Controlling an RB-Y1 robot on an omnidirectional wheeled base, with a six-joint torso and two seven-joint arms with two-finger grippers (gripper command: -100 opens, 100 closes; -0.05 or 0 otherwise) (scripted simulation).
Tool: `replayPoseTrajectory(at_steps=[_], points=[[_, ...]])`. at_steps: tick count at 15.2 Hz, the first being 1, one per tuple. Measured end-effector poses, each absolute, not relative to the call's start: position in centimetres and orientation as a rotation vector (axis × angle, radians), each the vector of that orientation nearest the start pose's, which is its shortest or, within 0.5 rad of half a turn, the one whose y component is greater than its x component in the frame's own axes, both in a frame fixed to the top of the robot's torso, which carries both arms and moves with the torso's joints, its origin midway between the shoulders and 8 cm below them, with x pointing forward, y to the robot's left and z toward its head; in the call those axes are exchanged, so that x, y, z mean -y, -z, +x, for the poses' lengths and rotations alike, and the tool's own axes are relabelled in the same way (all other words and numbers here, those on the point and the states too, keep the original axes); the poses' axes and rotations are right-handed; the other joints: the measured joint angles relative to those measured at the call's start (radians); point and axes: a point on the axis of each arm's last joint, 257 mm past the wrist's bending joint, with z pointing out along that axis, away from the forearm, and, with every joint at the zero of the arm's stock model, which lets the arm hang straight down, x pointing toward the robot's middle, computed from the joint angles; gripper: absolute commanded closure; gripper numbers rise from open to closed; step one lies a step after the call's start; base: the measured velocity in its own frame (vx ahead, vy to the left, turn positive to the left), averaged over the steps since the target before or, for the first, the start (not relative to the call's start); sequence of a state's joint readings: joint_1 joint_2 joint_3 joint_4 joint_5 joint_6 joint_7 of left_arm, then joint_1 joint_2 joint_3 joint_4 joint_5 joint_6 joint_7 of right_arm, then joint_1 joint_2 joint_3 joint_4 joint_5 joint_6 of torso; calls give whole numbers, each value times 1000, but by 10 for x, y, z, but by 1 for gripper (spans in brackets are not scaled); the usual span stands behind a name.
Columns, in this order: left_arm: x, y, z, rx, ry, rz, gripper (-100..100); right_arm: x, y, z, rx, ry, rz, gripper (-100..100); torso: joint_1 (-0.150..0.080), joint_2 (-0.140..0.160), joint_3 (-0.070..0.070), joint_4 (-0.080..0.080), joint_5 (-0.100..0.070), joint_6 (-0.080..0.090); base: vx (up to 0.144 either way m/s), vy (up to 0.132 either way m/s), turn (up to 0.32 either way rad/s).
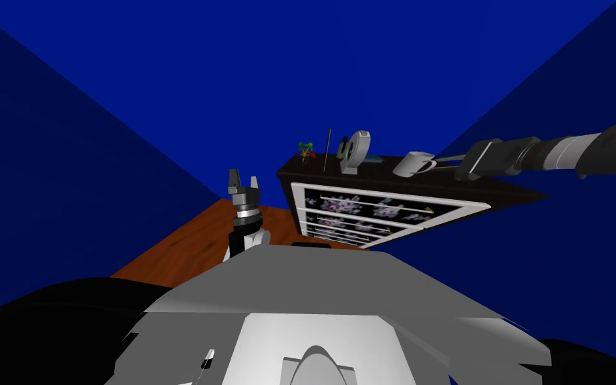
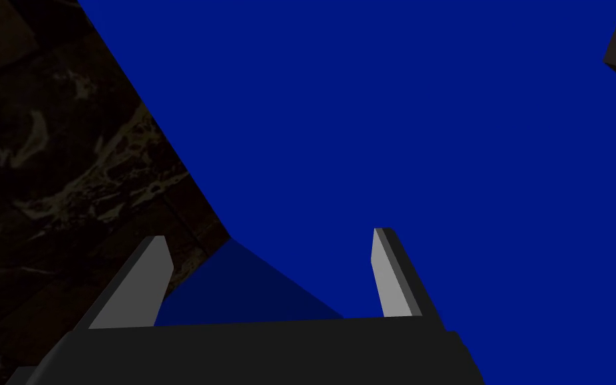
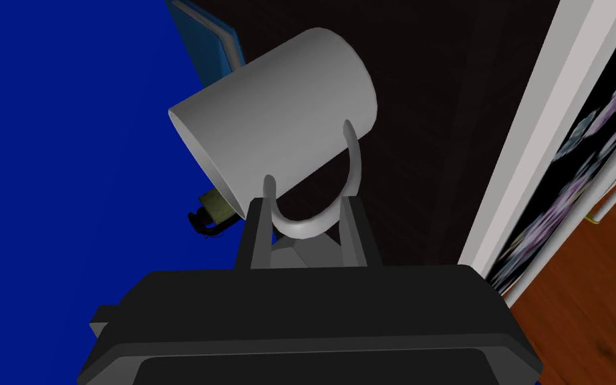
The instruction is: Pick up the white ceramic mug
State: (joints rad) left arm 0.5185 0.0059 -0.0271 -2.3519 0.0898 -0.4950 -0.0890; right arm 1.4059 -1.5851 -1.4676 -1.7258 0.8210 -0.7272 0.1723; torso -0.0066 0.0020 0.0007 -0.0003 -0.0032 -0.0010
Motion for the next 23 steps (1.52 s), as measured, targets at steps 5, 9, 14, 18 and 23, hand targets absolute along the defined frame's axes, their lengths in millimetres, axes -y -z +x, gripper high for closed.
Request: replayPoseTrajectory(at_steps=[5, 9, 14, 18, 23], points=[[-280, -49, 328, -550, 1309, -641, 0, 487, -71, 424, -1641, 620, -1398, 100, 0, 1, 1, 0, 0, -1, -109, -57, 54], [-280, -49, 328, -550, 1309, -641, 0, 479, -71, 433, -1646, 607, -1388, -100, -1, -3, -2, -2, 0, -2, -78, -80, 52], [-280, -49, 328, -550, 1309, -641, 0, 459, -54, 442, -1672, 514, -1444, -100, -13, 2, 1, 0, -4, -2, -155, -206, 93], [-280, -49, 328, -550, 1309, -641, 0, 446, -44, 446, -1701, 445, -1485, -100, -10, 0, 0, -1, -3, -2, -120, -158, 128], [-280, -49, 328, -550, 1309, -641, 0, 433, -33, 452, -1738, 371, -1536, -100, -6, -3, -2, -1, -2, -2, -97, -121, 129]])
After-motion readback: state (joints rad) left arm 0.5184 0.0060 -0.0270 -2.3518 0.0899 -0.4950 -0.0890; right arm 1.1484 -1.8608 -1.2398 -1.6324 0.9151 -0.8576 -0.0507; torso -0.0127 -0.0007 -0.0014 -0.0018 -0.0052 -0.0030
